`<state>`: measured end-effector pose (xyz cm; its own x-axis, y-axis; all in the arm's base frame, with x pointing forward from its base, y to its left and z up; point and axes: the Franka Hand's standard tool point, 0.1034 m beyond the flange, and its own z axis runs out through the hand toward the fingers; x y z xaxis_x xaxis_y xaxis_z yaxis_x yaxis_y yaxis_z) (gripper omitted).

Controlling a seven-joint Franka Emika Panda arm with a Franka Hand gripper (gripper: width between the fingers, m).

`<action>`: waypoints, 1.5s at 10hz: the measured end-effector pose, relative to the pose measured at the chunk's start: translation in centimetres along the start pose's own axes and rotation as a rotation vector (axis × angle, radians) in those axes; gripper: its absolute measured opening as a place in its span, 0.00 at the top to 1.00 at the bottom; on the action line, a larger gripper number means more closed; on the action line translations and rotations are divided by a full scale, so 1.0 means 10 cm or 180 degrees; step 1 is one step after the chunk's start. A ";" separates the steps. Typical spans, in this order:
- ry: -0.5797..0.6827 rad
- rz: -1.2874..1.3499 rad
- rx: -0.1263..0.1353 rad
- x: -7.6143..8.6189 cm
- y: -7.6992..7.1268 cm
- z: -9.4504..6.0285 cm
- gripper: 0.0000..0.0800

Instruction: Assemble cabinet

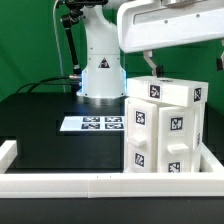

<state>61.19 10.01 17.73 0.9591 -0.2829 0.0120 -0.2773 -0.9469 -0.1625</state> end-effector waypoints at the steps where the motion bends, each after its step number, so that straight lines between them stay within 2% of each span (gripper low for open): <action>1: 0.0021 -0.0492 -0.0077 0.00 0.01 0.00 0.00; 3: 0.0048 -0.1454 -0.0143 0.03 0.05 0.00 0.00; 8: 0.0009 -0.2670 -0.0166 0.04 0.16 0.04 0.00; 13: -0.0069 -0.2768 -0.0174 -0.08 0.30 0.21 0.00; 15: -0.0074 -0.2757 -0.0176 -0.08 0.31 0.22 0.00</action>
Offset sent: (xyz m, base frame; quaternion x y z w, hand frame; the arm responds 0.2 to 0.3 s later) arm -0.0007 -0.0074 -0.0011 -0.0289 0.0222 -0.3143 0.9486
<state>59.66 7.67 15.03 0.8345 0.5437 0.0891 0.5493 -0.8337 -0.0574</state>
